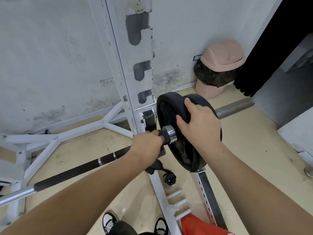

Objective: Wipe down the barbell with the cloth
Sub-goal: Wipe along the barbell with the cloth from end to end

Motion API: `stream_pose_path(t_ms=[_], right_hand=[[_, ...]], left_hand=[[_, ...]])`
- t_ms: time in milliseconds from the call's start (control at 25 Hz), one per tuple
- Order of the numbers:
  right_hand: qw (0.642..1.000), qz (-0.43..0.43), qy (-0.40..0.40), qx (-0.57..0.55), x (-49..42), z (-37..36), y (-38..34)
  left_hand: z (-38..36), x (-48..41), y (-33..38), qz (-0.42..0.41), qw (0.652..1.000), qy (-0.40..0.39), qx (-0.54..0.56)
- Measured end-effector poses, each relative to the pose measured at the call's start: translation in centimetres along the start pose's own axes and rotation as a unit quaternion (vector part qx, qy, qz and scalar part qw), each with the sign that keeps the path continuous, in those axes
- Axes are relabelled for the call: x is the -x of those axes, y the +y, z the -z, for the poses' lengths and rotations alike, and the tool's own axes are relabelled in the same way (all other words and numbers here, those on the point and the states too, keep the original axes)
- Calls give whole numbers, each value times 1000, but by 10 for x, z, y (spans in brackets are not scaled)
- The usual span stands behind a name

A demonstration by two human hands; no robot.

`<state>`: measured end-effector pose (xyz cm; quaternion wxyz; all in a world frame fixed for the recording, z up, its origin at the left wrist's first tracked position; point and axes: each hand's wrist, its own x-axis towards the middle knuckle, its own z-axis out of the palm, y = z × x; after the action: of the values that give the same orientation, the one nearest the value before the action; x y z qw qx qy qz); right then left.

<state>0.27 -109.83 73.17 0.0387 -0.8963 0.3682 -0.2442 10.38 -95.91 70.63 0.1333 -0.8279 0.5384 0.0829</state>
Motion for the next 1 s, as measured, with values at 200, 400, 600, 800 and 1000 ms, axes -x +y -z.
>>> stream_pose_path(t_ms=[200, 400, 600, 800, 1000], right_hand=[[1000, 1, -5, -9, 1, 0, 0], [1000, 3, 5, -10, 3, -1, 1], [1000, -4, 12, -8, 6, -1, 1], [1000, -6, 0, -6, 4, -1, 0], [1000, -2, 3, -14, 3, -1, -1]], left_hand=[[12, -6, -7, 16, 999, -13, -42], [-4, -1, 4, 6, 1000, 16, 15], [-1, 4, -16, 16, 1000, -6, 26], [2, -6, 1, -19, 999, 4, 49], [-7, 23, -21, 37, 995, -87, -12]])
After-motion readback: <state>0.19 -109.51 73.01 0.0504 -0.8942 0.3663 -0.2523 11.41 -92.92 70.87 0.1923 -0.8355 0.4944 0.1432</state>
